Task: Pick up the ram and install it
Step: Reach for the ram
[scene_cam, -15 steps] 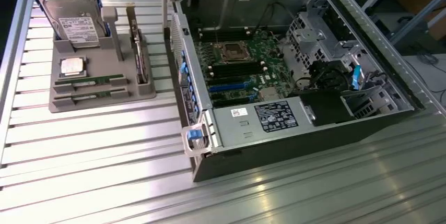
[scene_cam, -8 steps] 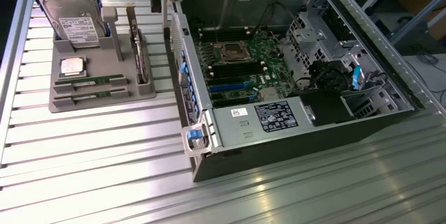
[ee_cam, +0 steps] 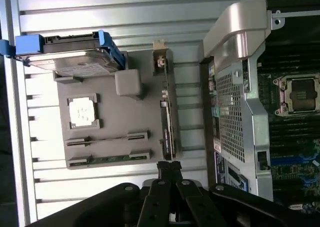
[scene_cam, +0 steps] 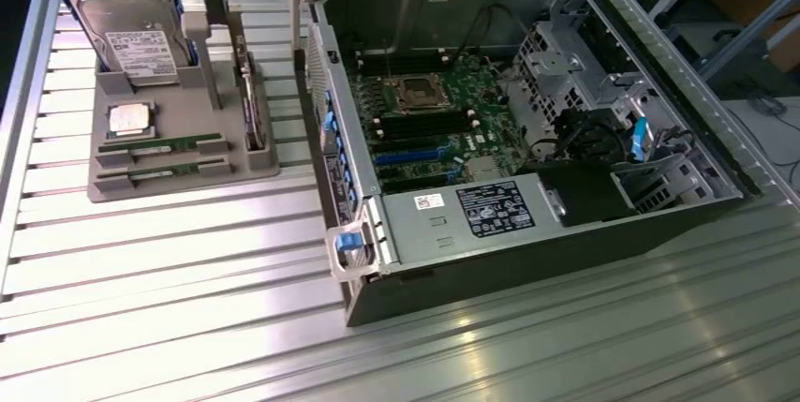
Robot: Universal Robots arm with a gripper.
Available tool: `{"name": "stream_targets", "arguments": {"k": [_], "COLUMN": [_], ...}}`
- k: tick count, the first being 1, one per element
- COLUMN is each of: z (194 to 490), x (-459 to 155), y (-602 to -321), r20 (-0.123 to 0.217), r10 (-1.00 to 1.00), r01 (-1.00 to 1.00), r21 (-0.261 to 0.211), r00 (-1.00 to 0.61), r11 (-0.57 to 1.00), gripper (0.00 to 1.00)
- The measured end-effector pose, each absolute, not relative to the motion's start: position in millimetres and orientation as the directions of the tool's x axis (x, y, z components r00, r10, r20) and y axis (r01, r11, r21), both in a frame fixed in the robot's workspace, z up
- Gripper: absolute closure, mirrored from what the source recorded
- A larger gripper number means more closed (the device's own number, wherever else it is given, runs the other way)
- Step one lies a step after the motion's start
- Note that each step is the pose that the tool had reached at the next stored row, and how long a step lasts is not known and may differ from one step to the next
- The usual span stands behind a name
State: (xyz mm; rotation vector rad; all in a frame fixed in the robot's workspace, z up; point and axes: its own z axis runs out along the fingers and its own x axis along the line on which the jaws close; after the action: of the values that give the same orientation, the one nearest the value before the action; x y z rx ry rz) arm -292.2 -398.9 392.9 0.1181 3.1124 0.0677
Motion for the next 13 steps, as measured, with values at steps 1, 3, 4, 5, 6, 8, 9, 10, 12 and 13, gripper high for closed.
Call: {"name": "stream_targets", "arguments": {"k": [1,3,4,5,6,8,9,10,12,13], "z": [393,393,393,393,393,392,392,392,391,387], "x": [-297,-305,-309,-313,-316,-321,-321,-321,-321,-321], "y": [-399,-399,-399,-399,-399,-399,-399,-399,-399,-399], "r20": [-0.025,-0.024,-0.024,-0.025,-0.025,-0.024,-0.024,-0.024,-0.025,-0.024], "r10": [0.076,0.076,0.076,0.076,0.076,0.076,0.076,0.076,0.076,0.076], "r01": [0.075,0.075,0.075,0.075,0.075,0.075,0.075,0.075,0.075,0.075], "r21": [0.044,0.044,0.044,0.044,0.044,0.044,0.044,0.044,0.044,0.044], "r00": [-0.997,-0.997,-0.997,-0.997,-0.997,-0.997,-0.997,-0.997,-0.997,-0.997], "r11": [0.996,0.996,0.996,0.996,0.996,0.996,0.996,0.996,0.996,0.996], "gripper": [0.89,0.89,0.89,0.89,0.89,0.89,0.89,0.89,0.89,0.89]}}
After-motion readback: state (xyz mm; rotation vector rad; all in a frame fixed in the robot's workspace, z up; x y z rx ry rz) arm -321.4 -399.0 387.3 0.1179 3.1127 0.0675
